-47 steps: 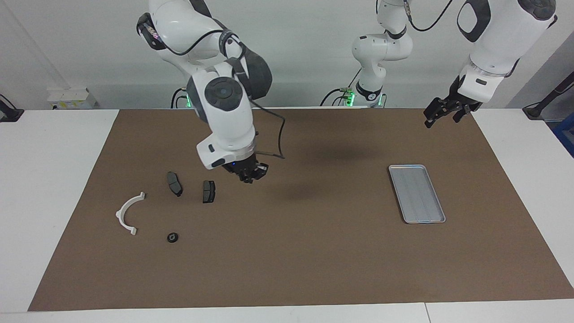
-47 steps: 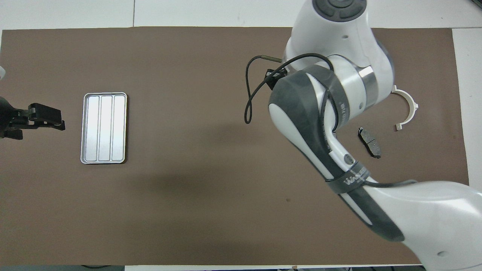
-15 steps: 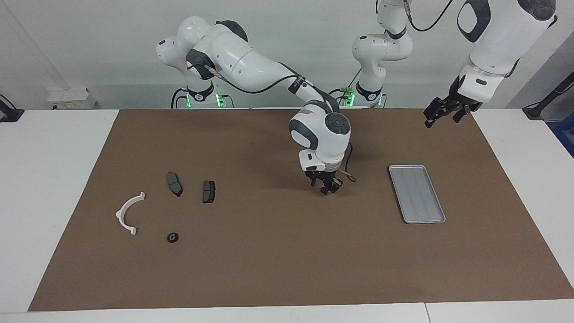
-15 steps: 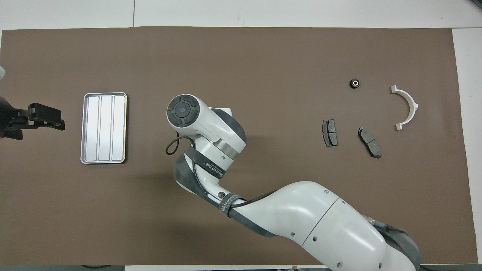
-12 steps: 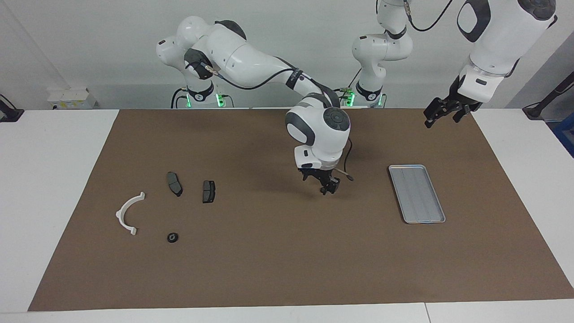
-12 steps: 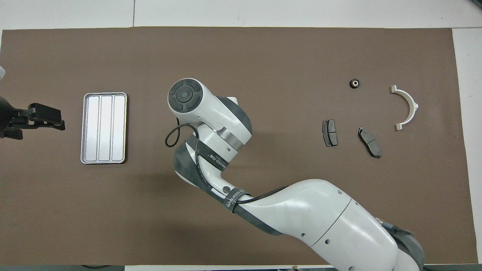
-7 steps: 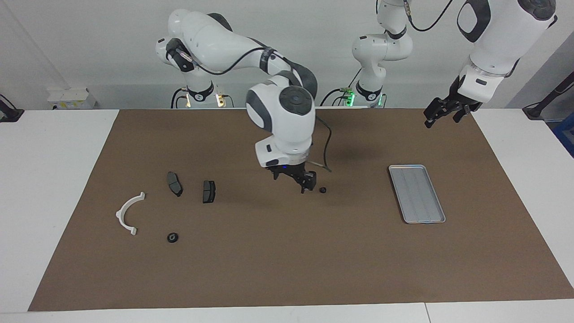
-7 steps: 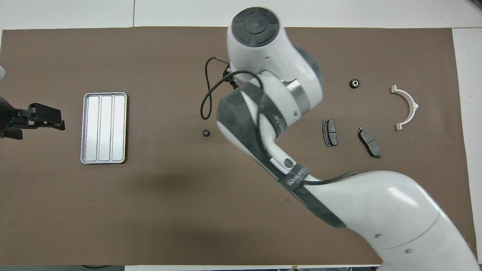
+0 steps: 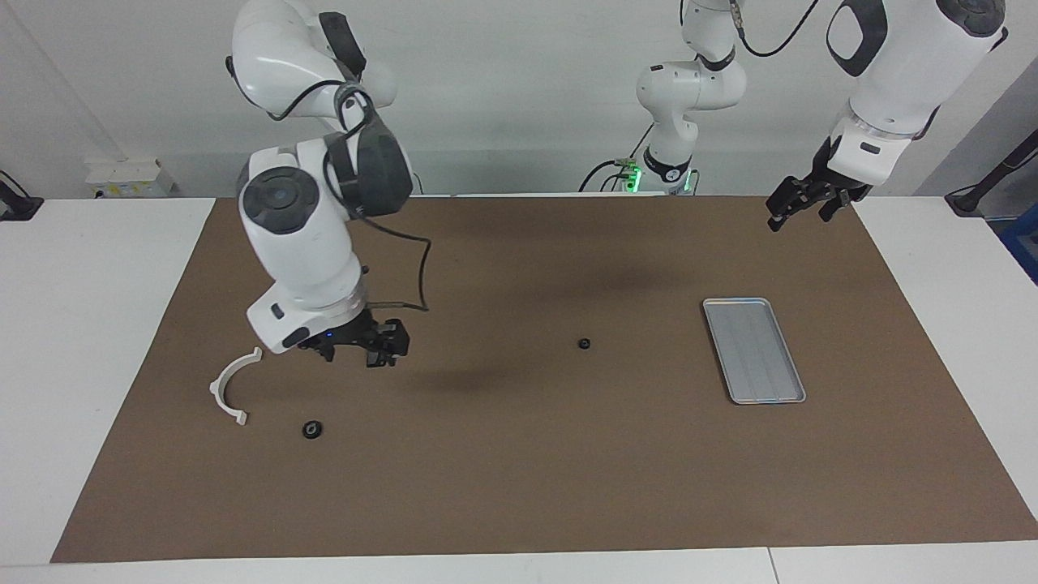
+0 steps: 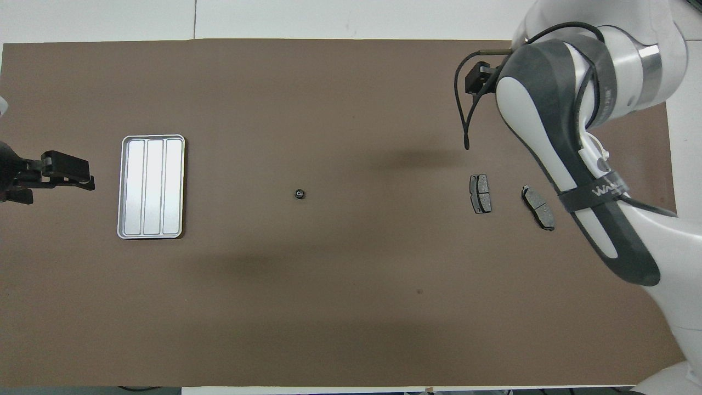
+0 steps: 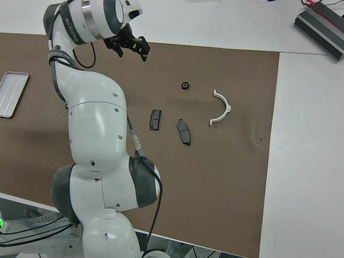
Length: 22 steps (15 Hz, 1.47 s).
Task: Pick bearing gear from pile to tray
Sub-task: 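Withdraw the right gripper while the left gripper reaches toward the ring, then grasp the black ring at mid-table with the left gripper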
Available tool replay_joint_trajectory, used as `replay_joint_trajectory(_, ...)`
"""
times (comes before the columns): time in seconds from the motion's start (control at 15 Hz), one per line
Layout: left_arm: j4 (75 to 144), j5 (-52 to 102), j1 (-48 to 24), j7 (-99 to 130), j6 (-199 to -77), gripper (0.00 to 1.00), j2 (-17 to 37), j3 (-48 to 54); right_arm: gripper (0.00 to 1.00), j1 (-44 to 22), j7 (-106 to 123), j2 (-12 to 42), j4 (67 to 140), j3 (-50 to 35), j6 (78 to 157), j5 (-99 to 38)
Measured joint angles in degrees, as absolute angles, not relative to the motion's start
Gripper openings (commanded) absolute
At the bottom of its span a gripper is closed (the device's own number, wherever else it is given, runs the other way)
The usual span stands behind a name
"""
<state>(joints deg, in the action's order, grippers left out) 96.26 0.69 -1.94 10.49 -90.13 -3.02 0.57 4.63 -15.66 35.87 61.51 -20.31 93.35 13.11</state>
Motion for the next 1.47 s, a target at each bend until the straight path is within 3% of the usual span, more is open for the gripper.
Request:
replay_joint_trajectory(0.33,96.43,0.68,-2.49,6.74,-90.81,1.00,-3.02,1.10,1.00,14.20,-8.26,30.63,83.00,-20.27,113.71,13.12)
replay_joint_trajectory(0.47,97.31,0.73,-3.93,3.66,-92.46,1.00,-3.06,1.44,1.00,15.58,-8.14,30.16,87.40,-20.26,116.88,13.18)
replay_joint_trajectory(0.94,102.65,1.40,-19.27,19.79,-103.55,1.00,-0.85,2.17,1.00,16.08,-7.59,32.49,90.52,-20.15,124.21,14.27)
replay_joint_trajectory(1.2,103.87,1.67,-25.92,28.87,-114.48,1.00,7.49,2.29,1.00,16.12,-7.58,34.06,90.54,-20.13,126.68,15.30)
replay_joint_trajectory(1.47,103.99,2.96,-26.63,29.89,-121.06,1.00,14.71,2.08,1.00,16.12,-7.58,34.75,90.56,-20.12,127.18,15.35)
